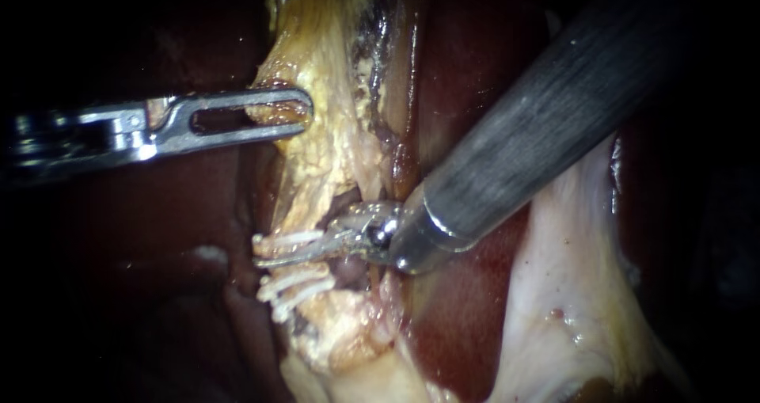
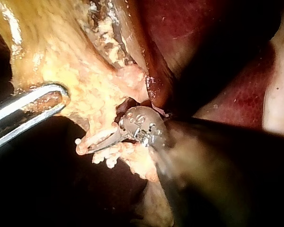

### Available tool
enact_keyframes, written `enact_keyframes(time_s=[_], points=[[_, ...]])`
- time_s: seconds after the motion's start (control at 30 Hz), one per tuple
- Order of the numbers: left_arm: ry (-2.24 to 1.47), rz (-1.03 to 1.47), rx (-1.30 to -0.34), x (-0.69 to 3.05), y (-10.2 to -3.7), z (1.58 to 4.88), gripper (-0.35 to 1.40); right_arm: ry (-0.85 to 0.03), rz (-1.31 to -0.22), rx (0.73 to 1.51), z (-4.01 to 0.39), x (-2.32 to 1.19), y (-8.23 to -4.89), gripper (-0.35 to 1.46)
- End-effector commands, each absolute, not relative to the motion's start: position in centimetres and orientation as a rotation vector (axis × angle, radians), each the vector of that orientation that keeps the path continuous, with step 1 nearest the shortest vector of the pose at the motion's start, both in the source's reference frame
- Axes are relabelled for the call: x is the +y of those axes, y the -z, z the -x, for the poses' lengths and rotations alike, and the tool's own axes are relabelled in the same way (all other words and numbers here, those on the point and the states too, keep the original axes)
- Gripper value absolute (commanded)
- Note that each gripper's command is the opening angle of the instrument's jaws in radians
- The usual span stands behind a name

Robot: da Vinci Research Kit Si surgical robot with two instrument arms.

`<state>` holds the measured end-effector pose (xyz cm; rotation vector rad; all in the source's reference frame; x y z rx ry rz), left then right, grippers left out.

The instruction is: Go to the cutting position left tube

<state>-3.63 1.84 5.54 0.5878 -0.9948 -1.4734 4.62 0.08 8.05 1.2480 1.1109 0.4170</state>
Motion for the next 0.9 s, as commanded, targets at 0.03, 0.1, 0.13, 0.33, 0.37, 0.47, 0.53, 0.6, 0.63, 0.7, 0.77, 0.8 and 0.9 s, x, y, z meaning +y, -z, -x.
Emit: enact_keyframes(time_s=[0.03,0.1,0.13,0.33,0.37,0.47,0.53,0.6,0.63,0.7,0.77,0.8,0.9], points=[[1.473,-0.588,-0.995,1.85,-5.54,3.63,-0.35,-0.416,-1.248,1.111,-4.62,0.08,-8.05,-0.35],[1.473,-0.588,-0.995,1.85,-5.54,3.63,-0.35,-0.416,-1.248,1.111,-4.62,0.08,-8.05,-0.35],[1.473,-0.588,-0.995,1.85,-5.54,3.63,-0.35,-0.416,-1.248,1.111,-4.62,0.08,-8.05,-0.35],[1.473,-0.588,-0.995,1.85,-5.54,3.63,-0.35,-0.415,-1.248,1.111,-4.62,0.08,-8.06,-0.35],[1.473,-0.588,-0.995,1.85,-5.54,3.63,-0.35,-0.415,-1.248,1.111,-4.63,0.08,-8.06,-0.35],[1.473,-0.588,-0.995,1.85,-5.54,3.63,-0.35,-0.415,-1.248,1.111,-4.63,0.08,-8.06,-0.35],[1.473,-0.589,-0.995,1.85,-5.54,3.63,-0.35,-0.416,-1.247,1.111,-4.64,0.08,-8.06,-0.35],[1.473,-0.589,-0.995,1.85,-5.54,3.63,-0.35,-0.423,-1.248,1.109,-4.64,0.08,-8.06,-0.35],[1.473,-0.589,-0.995,1.85,-5.54,3.63,-0.35,-0.423,-1.248,1.109,-4.65,0.08,-8.06,-0.35],[1.473,-0.589,-0.995,1.85,-5.54,3.63,-0.35,-0.423,-1.248,1.109,-4.65,0.08,-8.07,-0.35],[1.473,-0.589,-0.995,1.85,-5.54,3.63,-0.35,-0.429,-1.251,1.105,-4.66,0.08,-8.07,-0.35],[1.473,-0.589,-0.994,1.85,-5.54,3.63,-0.35,-0.429,-1.250,1.105,-4.67,0.08,-8.07,-0.35],[1.473,-0.589,-0.994,1.86,-5.53,3.63,-0.35,-0.427,-1.251,1.105,-4.70,0.08,-8.09,-0.35]])
